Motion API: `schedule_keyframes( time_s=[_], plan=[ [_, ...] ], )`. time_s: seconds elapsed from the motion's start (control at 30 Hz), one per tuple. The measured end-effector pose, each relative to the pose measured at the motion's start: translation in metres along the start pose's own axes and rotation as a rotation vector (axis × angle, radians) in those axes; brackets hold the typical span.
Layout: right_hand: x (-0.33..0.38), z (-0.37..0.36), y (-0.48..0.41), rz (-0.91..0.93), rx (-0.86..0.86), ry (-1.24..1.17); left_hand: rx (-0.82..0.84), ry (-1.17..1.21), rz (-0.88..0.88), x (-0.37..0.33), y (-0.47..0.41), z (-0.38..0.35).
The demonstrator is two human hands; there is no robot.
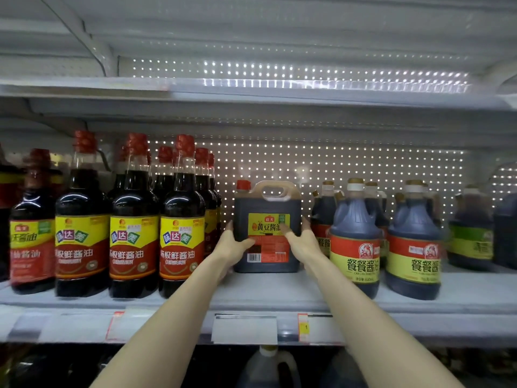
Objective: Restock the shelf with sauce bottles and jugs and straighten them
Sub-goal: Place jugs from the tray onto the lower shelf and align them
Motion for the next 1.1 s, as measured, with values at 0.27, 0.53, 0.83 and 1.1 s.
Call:
schedule_keyframes(
  time_s=[0.27,0.53,0.83,1.1],
  plan=[
    [0.035,0.013,0.063,0.188,-0.047,-0.012,-0.087,0.063,-0.184,-0.034,0.060,0.015],
    [0.019,0.052,0.138,0.227,-0.108,-0.072,-0.036,0.099,-0.345,-0.038,0.128,-0.008],
    [-0.044,0.138,0.224,0.147,-0.009,-0.123,0.122,0.125,-0.226,-0.010,0.202,-0.087],
    [-0.159,0.230,0.274,0.023,0.141,-0.080,0.089,0.152,-0.044,0.054,0.272,-0.222]
  ],
)
Point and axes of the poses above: each hand's wrist, its own y-axis away from the middle knuckle, its own z-axis out of the back of the hand, x = y × z, the point moved 1 cm from there along -y, towards the middle knuckle, and after that the axes turned 5 degrees about x, right-handed, at the moved point
